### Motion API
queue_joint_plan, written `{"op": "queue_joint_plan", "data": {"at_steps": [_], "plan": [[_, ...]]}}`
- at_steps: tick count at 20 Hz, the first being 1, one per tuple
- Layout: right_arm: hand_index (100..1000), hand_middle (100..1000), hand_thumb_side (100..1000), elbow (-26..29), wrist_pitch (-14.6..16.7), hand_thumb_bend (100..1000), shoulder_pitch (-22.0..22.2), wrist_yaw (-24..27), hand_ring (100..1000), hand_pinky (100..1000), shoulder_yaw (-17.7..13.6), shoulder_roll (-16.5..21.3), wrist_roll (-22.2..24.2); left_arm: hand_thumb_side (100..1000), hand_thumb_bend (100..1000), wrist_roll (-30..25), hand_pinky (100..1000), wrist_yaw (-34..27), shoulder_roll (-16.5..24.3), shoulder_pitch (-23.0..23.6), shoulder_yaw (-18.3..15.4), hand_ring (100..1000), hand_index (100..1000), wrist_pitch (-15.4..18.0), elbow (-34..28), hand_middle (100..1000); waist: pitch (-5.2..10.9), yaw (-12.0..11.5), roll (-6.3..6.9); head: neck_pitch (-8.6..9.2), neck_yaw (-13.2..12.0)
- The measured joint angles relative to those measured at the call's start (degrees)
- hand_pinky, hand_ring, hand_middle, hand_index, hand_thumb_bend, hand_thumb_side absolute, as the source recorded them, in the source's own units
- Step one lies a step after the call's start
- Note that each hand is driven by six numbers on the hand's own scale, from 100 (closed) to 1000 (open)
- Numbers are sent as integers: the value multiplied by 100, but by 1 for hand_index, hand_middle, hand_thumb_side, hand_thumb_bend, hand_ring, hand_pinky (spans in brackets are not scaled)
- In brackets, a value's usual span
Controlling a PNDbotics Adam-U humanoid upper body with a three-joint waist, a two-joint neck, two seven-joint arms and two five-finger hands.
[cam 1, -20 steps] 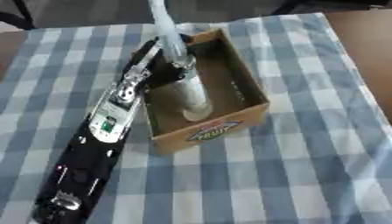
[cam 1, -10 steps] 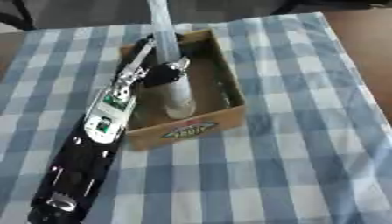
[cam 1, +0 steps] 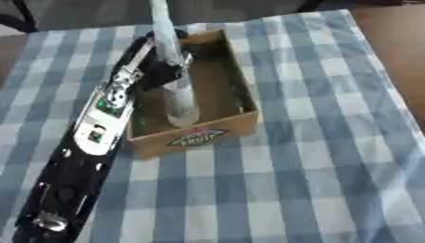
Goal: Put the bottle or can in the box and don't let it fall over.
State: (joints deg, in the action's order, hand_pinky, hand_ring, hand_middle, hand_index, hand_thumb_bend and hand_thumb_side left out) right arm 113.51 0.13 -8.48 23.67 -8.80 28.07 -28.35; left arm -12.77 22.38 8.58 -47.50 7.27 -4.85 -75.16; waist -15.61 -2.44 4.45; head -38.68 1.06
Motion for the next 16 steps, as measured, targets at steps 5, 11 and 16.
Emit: {"op": "queue_joint_plan", "data": {"at_steps": [5, 11, 16], "plan": [[747, 852, 212, 0, 0, 285, 4, -19, 691, 739, -1, 11, -2, 674, 100, -16, 1000, 105, 48, 26, -5, 1000, 802, -61, -133, 808, 3, -11, 1, -1, 12], [747, 852, 212, 0, 8, 284, 37, -20, 691, 739, -2, 44, -11, 580, 100, -91, 1000, 112, 200, 128, -4, 1000, 800, -96, -227, 811, 8, -34, 29, -2, 33], [747, 852, 212, 0, 9, 283, 48, -24, 691, 740, -4, 46, -13, 592, 100, -220, 1000, 80, 320, 234, -3, 1000, 797, -110, -343, 810, 9, -40, 35, -2, 61]]}}
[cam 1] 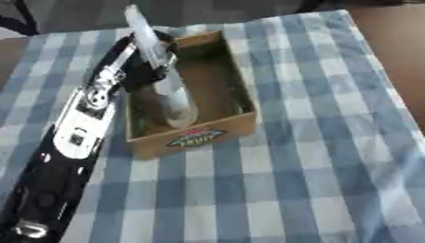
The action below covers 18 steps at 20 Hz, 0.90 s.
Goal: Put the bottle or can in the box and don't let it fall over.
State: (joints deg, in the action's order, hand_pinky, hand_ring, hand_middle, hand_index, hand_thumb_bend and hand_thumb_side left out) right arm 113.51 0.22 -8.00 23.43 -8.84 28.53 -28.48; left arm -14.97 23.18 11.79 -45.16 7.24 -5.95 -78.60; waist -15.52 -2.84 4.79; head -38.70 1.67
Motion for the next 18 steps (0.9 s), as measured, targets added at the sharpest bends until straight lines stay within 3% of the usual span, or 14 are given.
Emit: {"op": "queue_joint_plan", "data": {"at_steps": [3, 7, 9, 13, 14, 17, 18], "plan": [[747, 853, 213, 0, 1, 282, 1, -2, 691, 740, -3, 0, -1, 685, 100, -48, 1000, -30, 44, 69, -1, 1000, 795, -18, -70, 806, 0, -2, 0, 0, 5], [747, 853, 214, 0, 1, 279, 3, -5, 691, 740, -14, 1, -1, 652, 100, -74, 1000, 26, 109, 126, -1, 1000, 789, 0, -183, 798, 0, -3, 2, 0, 18], [747, 854, 215, 0, 1, 278, 3, -5, 691, 740, -22, 1, -1, 593, 100, -91, 1000, 78, 132, 129, -1, 1000, 796, 14, -215, 802, 0, -3, 2, 0, 24], [747, 854, 216, 0, 1, 275, 3, -5, 692, 740, -28, 2, -1, 298, 100, -175, 1000, 100, 132, 132, -1, 1000, 854, 34, -257, 840, 0, -3, 5, 0, 30], [747, 854, 217, 0, 1, 274, 3, -5, 692, 741, -28, 2, -1, 282, 100, -203, 1000, 99, 132, 134, -1, 1000, 879, 34, -266, 850, 0, -3, 6, 0, 33], [747, 854, 217, 0, 1, 274, 4, -5, 692, 741, -29, 3, -1, 313, 100, -248, 1000, 62, 132, 151, -2, 1000, 886, 11, -286, 849, 0, -3, 8, 0, 47], [747, 854, 217, 0, 1, 273, 4, -5, 692, 741, -29, 3, -1, 390, 100, -256, 1000, 42, 132, 167, -2, 1000, 886, 3, -296, 848, 0, -3, 8, 0, 48]]}}
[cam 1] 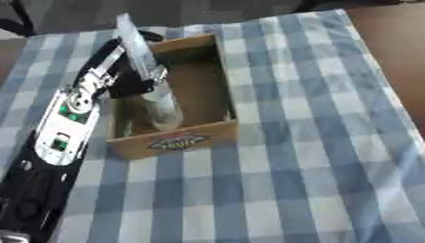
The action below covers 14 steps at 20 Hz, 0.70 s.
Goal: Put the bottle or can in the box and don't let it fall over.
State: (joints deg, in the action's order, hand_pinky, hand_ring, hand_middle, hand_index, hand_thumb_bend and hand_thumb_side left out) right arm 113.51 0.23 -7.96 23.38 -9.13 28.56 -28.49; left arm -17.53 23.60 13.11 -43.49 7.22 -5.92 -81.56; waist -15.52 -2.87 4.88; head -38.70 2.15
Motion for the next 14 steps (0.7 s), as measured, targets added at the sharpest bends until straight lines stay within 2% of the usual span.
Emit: {"op": "queue_joint_plan", "data": {"at_steps": [1, 3, 4, 8, 14], "plan": [[747, 854, 217, 0, 0, 273, 0, 0, 692, 741, 0, 0, 0, 524, 100, -6, 1000, -25, 3, 12, 0, 1000, 885, -7, -4, 845, 0, 0, 0, 0, 0], [747, 854, 217, 0, 0, 273, 0, 0, 692, 741, 0, 0, 0, 526, 100, -6, 1000, -71, 31, 42, 1, 1000, 879, -8, -4, 842, 0, 1, 0, 0, 2], [747, 854, 217, 0, 0, 273, 0, 0, 692, 741, 0, 0, 0, 502, 100, -3, 1000, -90, 46, 62, 2, 1000, 876, -6, -4, 842, 0, 2, 0, 0, 2], [748, 855, 217, 0, 0, 273, 0, 0, 692, 741, 0, 1, 0, 498, 100, 19, 1000, -96, 86, 109, 2, 1000, 874, 17, -14, 839, 0, 2, 10, 0, 6], [748, 855, 218, 0, 1, 271, 2, -21, 693, 741, -1, 6, 1, 378, 100, 11, 1000, -114, 216, 168, 2, 1000, 878, 32, -293, 836, 0, 0, 18, 0, 24]]}}
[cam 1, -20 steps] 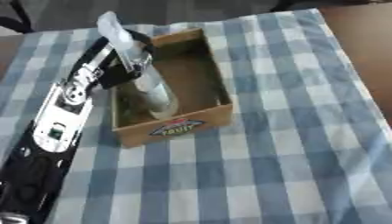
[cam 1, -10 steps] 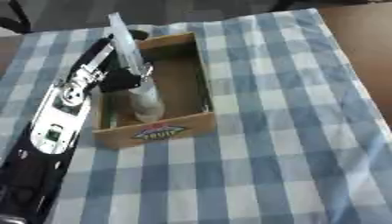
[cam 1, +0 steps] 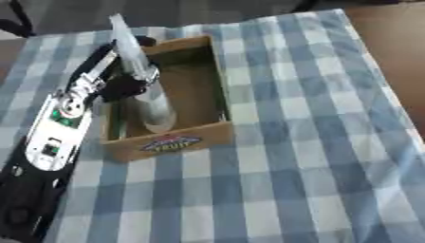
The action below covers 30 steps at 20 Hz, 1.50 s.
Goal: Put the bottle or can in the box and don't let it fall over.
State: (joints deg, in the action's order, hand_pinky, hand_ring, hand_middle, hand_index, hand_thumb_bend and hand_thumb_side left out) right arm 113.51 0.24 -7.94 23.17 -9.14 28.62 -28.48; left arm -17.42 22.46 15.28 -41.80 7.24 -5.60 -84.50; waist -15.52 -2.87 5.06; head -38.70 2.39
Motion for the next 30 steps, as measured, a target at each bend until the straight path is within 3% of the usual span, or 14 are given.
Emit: {"op": "queue_joint_plan", "data": {"at_steps": [2, 3, 4, 6, 16, 23, 30], "plan": [[748, 855, 218, 0, 0, 271, 2, -3, 693, 742, 0, 8, 0, 338, 100, 3, 1000, 3, 43, 14, -1, 1000, 878, -7, -82, 835, 0, -1, 11, 0, 8], [748, 855, 217, 0, 0, 271, 3, -5, 693, 742, 0, 13, 0, 229, 100, 8, 1000, 10, 61, 34, -1, 1000, 880, -14, -118, 835, 0, -1, 11, 0, 11], [748, 855, 217, 0, 1, 271, 3, -6, 693, 742, 0, 16, 1, 195, 100, 10, 1000, 18, 83, 55, 0, 1000, 880, -18, -156, 835, 0, -1, 11, 0, 15], [748, 856, 217, 0, 1, 271, 3, -9, 693, 742, 0, 23, 1, 175, 100, 6, 1000, 21, 116, 100, 2, 1000, 880, -27, -243, 836, 0, -1, 13, 0, 28], [748, 856, 219, 0, 1, 268, 3, -20, 693, 742, 0, 37, 1, 209, 100, -41, 1000, -173, 325, 315, 31, 1000, 877, -165, -522, 838, 0, -6, 29, 0, 34], [748, 856, 220, 0, 1, 266, 3, -21, 693, 742, 0, 38, 1, 322, 100, -114, 1000, -391, 387, 436, 31, 1000, 868, -244, -566, 831, 0, -26, 30, 2, 42], [748, 857, 221, 0, -1, 264, 3, -21, 694, 742, 0, 38, 4, 361, 100, -201, 1000, -536, 434, 501, 77, 1000, 856, -333, -453, 822, 0, -27, 30, 5, 50]]}}
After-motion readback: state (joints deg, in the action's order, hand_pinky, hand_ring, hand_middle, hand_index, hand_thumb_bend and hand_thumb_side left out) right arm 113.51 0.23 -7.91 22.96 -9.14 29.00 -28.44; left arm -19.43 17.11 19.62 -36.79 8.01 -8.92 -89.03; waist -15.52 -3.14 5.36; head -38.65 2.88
